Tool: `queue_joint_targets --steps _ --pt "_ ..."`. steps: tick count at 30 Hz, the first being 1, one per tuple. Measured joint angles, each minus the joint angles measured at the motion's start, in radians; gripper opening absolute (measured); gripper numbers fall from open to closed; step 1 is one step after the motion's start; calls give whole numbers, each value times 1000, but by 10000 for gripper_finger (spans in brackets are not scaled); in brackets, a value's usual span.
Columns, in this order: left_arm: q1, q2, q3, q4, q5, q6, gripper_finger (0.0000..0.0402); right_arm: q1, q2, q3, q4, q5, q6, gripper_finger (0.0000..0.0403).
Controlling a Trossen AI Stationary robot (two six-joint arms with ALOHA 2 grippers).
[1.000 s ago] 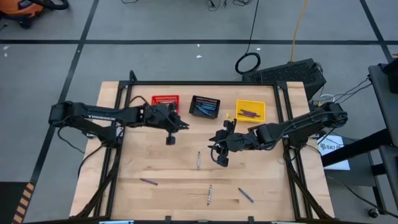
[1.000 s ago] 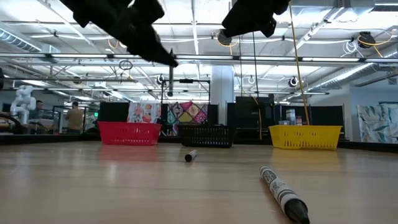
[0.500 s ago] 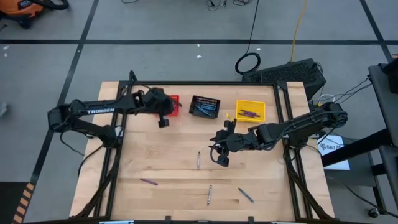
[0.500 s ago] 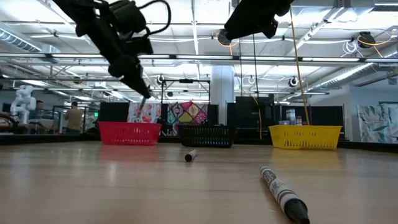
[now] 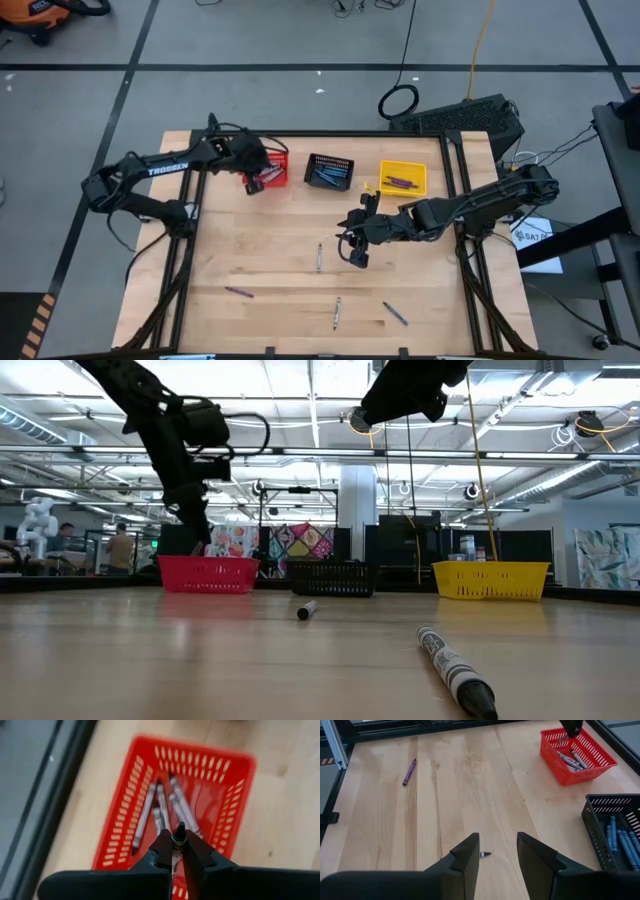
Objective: Sort crayons
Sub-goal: Put the gray crayon into the red bin, then put the violet crayon into the yellow bin
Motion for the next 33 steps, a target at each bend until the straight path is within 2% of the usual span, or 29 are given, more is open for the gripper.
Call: queue_joint_targets --steps 11,22,27,33 --pt "10 102 0 7 -35 -1 19 0 0 0 0 0 0 116" --pt "0 101 0 4 -37 -2 93 1 0 0 -12 0 0 116" --pt "-47 97 0 -3 -37 -3 96 2 1 0 -36 0 0 116" --pt "-154 29 0 -60 -22 -16 97 0 1 0 -51 0 -3 116"
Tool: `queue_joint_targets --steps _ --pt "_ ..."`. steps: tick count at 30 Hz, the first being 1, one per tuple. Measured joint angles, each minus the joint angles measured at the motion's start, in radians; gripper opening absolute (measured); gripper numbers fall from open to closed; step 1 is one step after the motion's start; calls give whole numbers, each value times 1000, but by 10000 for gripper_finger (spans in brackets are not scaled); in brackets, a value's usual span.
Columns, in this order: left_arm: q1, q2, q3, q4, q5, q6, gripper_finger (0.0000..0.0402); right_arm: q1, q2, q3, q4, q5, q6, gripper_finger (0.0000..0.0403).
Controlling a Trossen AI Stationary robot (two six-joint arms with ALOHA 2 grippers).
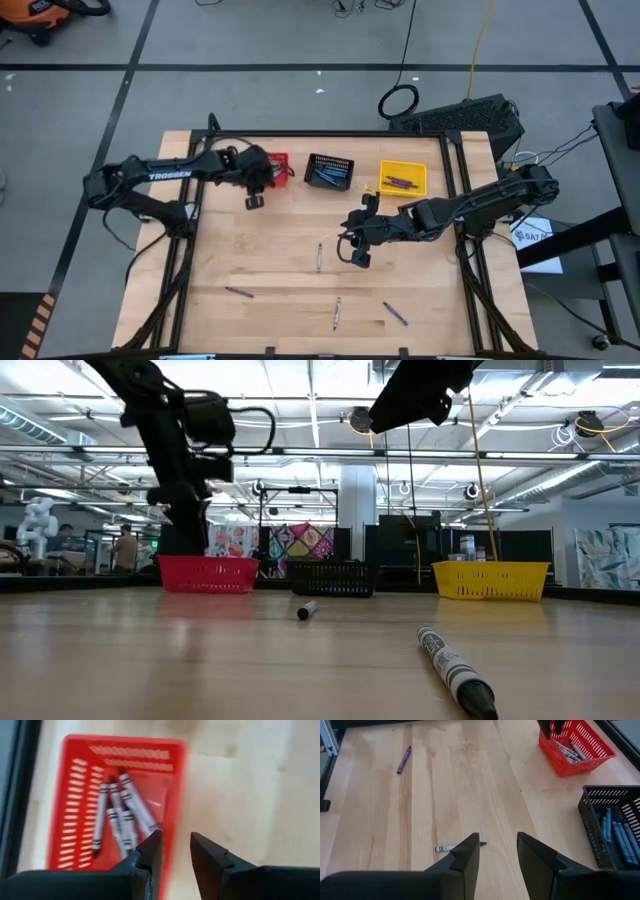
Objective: Sort crayons
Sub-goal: Put the violet crayon into the yellow bin
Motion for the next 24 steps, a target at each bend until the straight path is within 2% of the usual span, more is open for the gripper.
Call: queue_joint_targets --steps 9,13,16,24 --pt "-194 -116 47 -230 14 -115 97 -11 0 0 0 2 -4 116" --pt "-268 -136 47 -283 84 -120 97 -18 0 0 -1 3 -4 116" --pt "-326 -136 47 -305 138 -167 97 -19 0 0 -1 3 -1 116" --pt "-513 -136 47 -308 144 -293 97 -19 0 0 -1 2 28 116"
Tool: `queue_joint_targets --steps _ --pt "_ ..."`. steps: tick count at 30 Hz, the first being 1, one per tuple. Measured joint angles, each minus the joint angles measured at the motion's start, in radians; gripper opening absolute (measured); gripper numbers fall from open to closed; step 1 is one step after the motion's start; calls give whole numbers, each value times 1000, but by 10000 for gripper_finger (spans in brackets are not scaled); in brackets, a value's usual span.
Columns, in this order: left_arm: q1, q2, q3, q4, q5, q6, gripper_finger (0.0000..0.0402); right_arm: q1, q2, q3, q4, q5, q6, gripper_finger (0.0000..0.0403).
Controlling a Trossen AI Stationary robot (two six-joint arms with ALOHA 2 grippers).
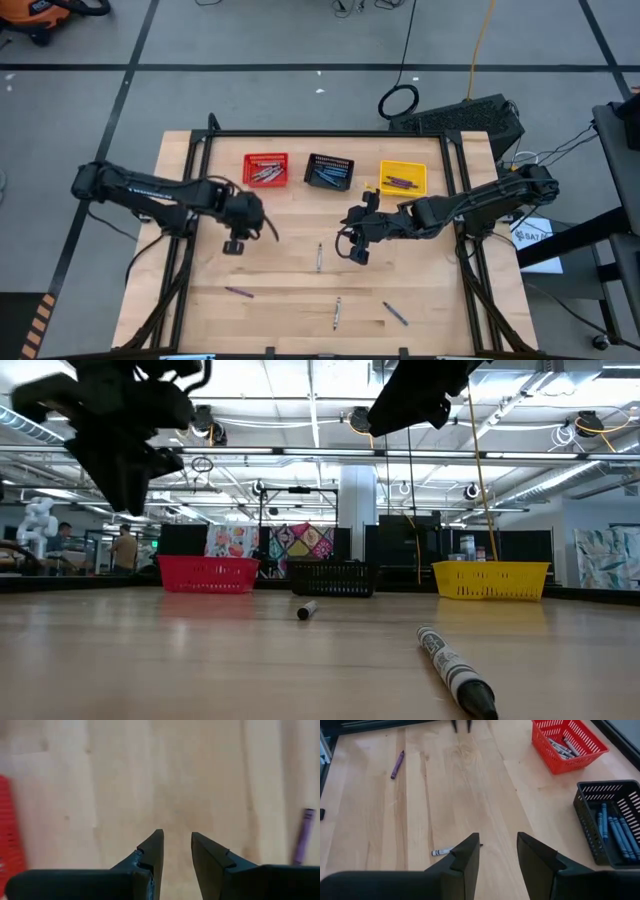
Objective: Sort crayons
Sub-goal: Put the violet crayon into the yellow bin
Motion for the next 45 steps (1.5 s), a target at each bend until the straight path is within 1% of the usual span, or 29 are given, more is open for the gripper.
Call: queue_joint_targets --steps 6,13,19,24,28,35,45 --pt "-146 0 0 2 0 -111 97 0 0 0 0 0 39 116" --pt "-307 2 0 4 -3 -264 97 0 0 0 0 -1 42 116" --pt "-416 43 -22 27 -50 -329 97 0 0 0 4 -1 43 116" --pt "-484 109 -30 110 -37 -394 97 0 0 0 4 -1 43 116" --pt "-532 155 -30 184 -27 -403 97 0 0 0 4 -1 43 116" --pt "-595 216 -30 222 -23 -505 97 0 0 0 5 -1 43 116" --pt "-662 326 -30 286 -11 -555 97 0 0 0 6 -1 43 116"
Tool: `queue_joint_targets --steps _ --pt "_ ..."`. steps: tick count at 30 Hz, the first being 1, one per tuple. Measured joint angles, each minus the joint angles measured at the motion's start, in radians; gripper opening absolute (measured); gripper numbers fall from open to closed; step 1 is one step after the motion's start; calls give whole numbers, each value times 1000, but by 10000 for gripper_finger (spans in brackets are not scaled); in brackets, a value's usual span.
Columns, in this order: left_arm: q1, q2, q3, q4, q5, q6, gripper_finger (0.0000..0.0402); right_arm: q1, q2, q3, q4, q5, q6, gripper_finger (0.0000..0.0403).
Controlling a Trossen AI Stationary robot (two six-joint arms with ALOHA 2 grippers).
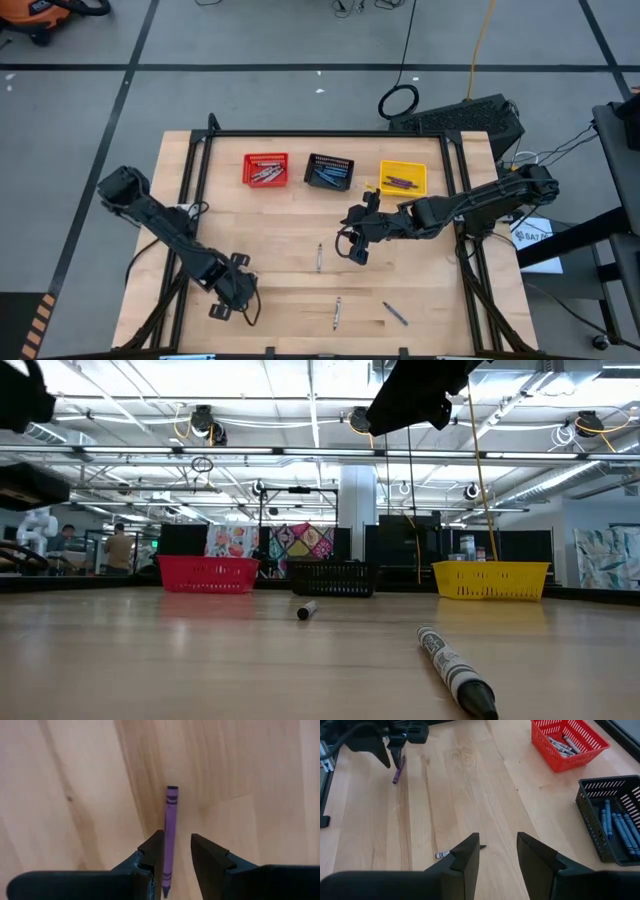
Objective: Sort crayons
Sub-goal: Put the violet crayon into the yellow bin
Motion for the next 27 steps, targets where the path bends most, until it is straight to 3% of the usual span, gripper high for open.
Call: queue_joint_targets --steps 14,22,27 --pt "-5 136 6 3 -45 -4 93 0 0 0 0 -1 33 116" --pt "-4 137 5 0 -51 9 12 0 0 0 -10 -1 86 116" --pt "15 136 12 -13 -24 72 9 1 0 0 -38 -3 122 116"
